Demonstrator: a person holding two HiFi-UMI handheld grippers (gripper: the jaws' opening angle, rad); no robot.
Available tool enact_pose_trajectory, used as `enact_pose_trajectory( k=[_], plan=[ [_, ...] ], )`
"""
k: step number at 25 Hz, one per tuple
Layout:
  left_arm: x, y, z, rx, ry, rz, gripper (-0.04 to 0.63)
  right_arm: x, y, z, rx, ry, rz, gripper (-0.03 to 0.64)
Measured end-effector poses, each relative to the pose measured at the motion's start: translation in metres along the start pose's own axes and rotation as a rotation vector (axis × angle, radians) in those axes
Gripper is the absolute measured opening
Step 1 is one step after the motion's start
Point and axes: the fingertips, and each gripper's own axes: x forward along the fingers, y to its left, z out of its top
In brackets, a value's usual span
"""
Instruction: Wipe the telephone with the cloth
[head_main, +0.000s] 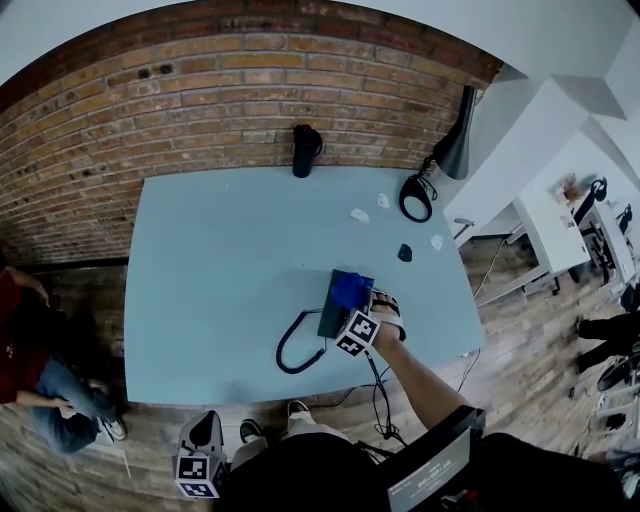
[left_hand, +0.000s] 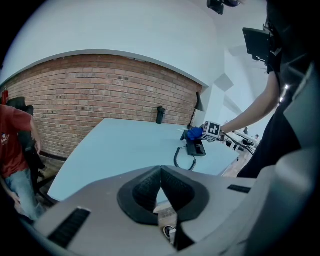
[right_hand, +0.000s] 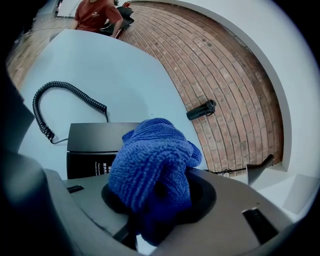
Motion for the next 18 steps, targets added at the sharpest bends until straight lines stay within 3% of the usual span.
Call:
enact_pose_trajectory(
  k=[18],
  plan=[
    [0.001,0.005,0.0,-0.005,-0.001,0.006,0.023,-0.004,0.01,0.002,-0.029,0.011,-0.013,0.173]
  ],
)
